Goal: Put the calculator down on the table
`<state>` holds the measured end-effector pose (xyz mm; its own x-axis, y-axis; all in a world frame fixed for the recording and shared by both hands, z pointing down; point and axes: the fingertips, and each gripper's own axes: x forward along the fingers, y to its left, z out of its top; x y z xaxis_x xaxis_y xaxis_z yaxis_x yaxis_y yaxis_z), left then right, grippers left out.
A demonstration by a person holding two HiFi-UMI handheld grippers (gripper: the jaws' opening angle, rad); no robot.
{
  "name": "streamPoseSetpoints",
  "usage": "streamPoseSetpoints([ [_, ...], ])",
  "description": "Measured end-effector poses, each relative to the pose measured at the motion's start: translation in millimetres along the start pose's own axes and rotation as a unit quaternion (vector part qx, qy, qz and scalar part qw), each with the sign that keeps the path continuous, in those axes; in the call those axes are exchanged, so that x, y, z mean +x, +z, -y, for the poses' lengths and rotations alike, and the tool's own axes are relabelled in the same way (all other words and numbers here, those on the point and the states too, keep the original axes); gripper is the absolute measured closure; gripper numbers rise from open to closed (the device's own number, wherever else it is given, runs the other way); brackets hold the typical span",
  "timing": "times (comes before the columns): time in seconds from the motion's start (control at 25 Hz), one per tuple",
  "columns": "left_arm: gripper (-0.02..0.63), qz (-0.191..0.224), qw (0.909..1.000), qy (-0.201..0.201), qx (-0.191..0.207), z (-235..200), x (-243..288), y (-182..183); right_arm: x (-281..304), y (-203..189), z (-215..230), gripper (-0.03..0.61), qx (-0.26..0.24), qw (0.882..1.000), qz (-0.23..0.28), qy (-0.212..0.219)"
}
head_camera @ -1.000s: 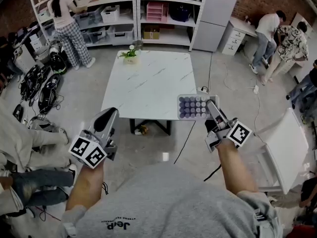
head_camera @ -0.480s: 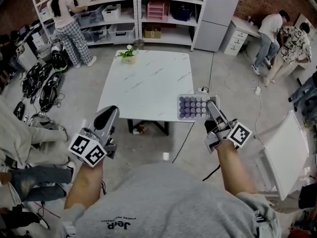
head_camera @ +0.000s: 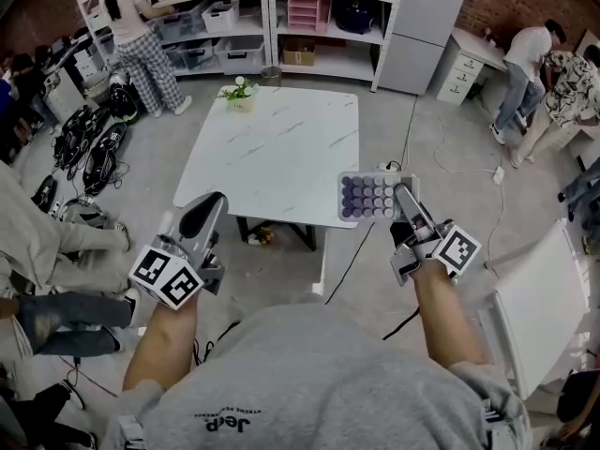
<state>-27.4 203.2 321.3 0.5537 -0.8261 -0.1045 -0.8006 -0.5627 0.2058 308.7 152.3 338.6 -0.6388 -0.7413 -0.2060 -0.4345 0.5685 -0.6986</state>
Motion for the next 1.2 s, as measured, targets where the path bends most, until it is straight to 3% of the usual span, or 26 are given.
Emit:
streamPoseSetpoints([
  [0.28, 0.525, -0.008, 0.9999, 0.012, 0.004, -10, 14, -4, 13, 8, 20, 0.475, 0.013, 1.0, 0.001, 0.006],
  [0.48, 0.525, -0.007, 1.0, -0.005, -0.002, -49, 36, -7, 44, 6, 35, 0.475, 0.016, 1.0, 0.006, -0.01],
  [0.8, 0.525, 0.006, 0.9976, -0.069, -0.003, -165, 112, -11, 143, -5, 69, 0.476, -0.005, 0.999, 0.038, -0.038],
  [1.2, 0.525, -0.006, 0.9893, -0.145, -0.002, -312, 222, 31, 308, 12, 91, 0.475, -0.016, 0.994, 0.066, -0.08],
])
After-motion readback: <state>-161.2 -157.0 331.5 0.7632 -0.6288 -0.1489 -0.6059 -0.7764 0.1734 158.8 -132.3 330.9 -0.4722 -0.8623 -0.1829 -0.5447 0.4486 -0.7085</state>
